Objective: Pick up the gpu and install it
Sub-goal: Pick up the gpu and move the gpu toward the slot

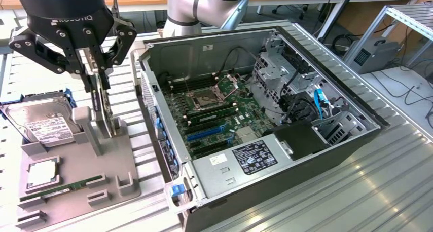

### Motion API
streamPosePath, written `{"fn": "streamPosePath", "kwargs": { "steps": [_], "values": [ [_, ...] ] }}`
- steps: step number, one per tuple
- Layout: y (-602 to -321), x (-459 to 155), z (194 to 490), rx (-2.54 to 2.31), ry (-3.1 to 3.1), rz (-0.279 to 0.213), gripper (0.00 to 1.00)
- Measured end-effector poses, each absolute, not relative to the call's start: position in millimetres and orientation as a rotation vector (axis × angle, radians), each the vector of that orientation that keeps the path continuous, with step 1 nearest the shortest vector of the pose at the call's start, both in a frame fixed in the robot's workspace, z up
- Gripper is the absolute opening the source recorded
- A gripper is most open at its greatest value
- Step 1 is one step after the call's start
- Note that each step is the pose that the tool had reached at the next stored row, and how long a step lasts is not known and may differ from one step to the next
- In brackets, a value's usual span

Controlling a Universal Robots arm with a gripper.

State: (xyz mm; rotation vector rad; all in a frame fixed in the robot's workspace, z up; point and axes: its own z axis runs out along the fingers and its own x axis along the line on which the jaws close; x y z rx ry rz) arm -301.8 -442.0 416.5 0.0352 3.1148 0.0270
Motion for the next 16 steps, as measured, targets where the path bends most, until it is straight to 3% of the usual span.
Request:
{"fn": "streamPosePath", "kwargs": {
  "steps": [16],
  "values": [
    [-442.0, -278.4, 416.5, 0.035, 3.115, 0.027, 0.27]
  ]
}}
